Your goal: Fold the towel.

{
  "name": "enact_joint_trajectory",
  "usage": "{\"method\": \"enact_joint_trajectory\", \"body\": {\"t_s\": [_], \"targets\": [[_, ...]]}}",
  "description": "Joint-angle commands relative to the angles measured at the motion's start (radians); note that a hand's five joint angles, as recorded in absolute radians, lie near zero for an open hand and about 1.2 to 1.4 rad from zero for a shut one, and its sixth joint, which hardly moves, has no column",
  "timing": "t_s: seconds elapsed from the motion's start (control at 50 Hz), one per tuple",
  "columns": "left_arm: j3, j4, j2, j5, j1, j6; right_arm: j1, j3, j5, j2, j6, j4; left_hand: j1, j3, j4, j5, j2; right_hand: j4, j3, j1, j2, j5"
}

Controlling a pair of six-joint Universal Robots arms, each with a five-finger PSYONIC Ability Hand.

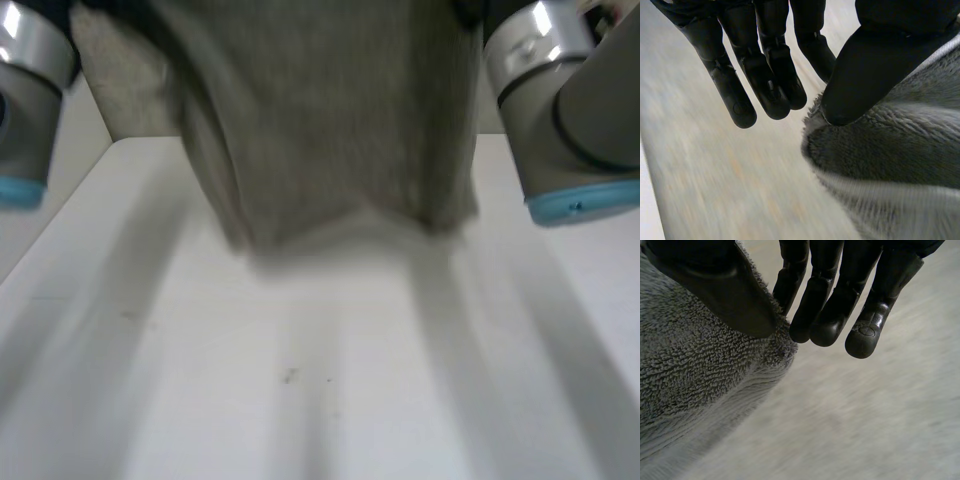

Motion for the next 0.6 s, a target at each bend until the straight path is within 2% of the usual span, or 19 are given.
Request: {"method": "enact_joint_trajectory", "body": {"t_s": [0.02, 0.08, 0.1, 0.18, 0.2, 0.24, 0.28, 0.32, 0.36, 0.4, 0.42, 0.52, 0.6], "targets": [[-0.05, -0.009, 0.068, -0.009, -0.003, -0.087, -0.001, 0.178, -0.003, -0.117, 0.003, -0.062, 0.206, 0.18, 0.179, 0.194, 0.178, 0.053, 0.06, 0.083, 0.075, 0.075], [-0.178, -0.037, 0.084, -0.006, 0.002, -0.082, -0.003, 0.237, -0.002, -0.129, 0.008, -0.062, 0.206, 0.18, 0.179, 0.194, 0.178, 0.053, 0.06, 0.083, 0.075, 0.075], [-0.179, -0.037, 0.084, -0.006, 0.002, -0.082, -0.004, 0.296, 0.0, -0.139, 0.012, -0.061, 0.206, 0.18, 0.179, 0.194, 0.178, 0.053, 0.06, 0.083, 0.075, 0.075], [-0.416, -0.056, 0.101, -0.003, 0.007, -0.078, -0.03, 0.501, -0.003, -0.14, 0.02, -0.059, 0.206, 0.18, 0.179, 0.194, 0.178, 0.053, 0.06, 0.083, 0.075, 0.075], [-0.417, -0.056, 0.101, -0.003, 0.007, -0.078, -0.03, 0.502, -0.003, -0.14, 0.02, -0.059, 0.206, 0.18, 0.179, 0.194, 0.178, 0.053, 0.06, 0.083, 0.075, 0.075], [-0.585, -0.051, 0.102, -0.001, 0.007, -0.073, -0.043, 0.574, -0.008, -0.14, 0.022, -0.059, 0.206, 0.18, 0.179, 0.194, 0.178, 0.053, 0.06, 0.083, 0.075, 0.075], [-0.66, -0.05, 0.096, 0.002, 0.007, -0.065, -0.053, 0.701, -0.025, -0.117, 0.032, -0.062, 0.206, 0.18, 0.179, 0.194, 0.178, 0.053, 0.06, 0.083, 0.075, 0.075], [-0.725, -0.048, 0.084, 0.011, 0.003, -0.053, -0.056, 0.744, -0.035, -0.093, 0.043, -0.072, 0.206, 0.18, 0.179, 0.194, 0.178, 0.053, 0.06, 0.083, 0.075, 0.075], [-0.815, -0.048, 0.026, 0.039, -0.009, 0.006, -0.058, 0.78, -0.054, -0.042, 0.061, -0.073, 0.206, 0.18, 0.179, 0.194, 0.178, 0.053, 0.06, 0.083, 0.075, 0.075], [-0.842, -0.051, -0.003, 0.048, -0.018, 0.048, -0.064, 0.815, -0.074, 0.033, 0.101, -0.069, 0.206, 0.18, 0.179, 0.194, 0.178, 0.053, 0.06, 0.083, 0.075, 0.075], [-0.852, -0.054, -0.025, 0.048, -0.035, 0.097, -0.064, 0.815, -0.074, 0.033, 0.101, -0.069, 0.206, 0.18, 0.179, 0.194, 0.178, 0.053, 0.06, 0.083, 0.075, 0.075], [-0.862, -0.054, -0.017, 0.039, -0.055, 0.191, -0.076, 0.838, -0.074, 0.039, 0.149, -0.061, 0.206, 0.18, 0.179, 0.194, 0.178, 0.053, 0.06, 0.083, 0.075, 0.075], [-0.856, -0.053, 0.009, 0.037, -0.053, 0.189, -0.098, 0.872, -0.078, -0.011, 0.198, -0.059, 0.206, 0.18, 0.179, 0.194, 0.178, 0.053, 0.06, 0.083, 0.075, 0.075]]}}
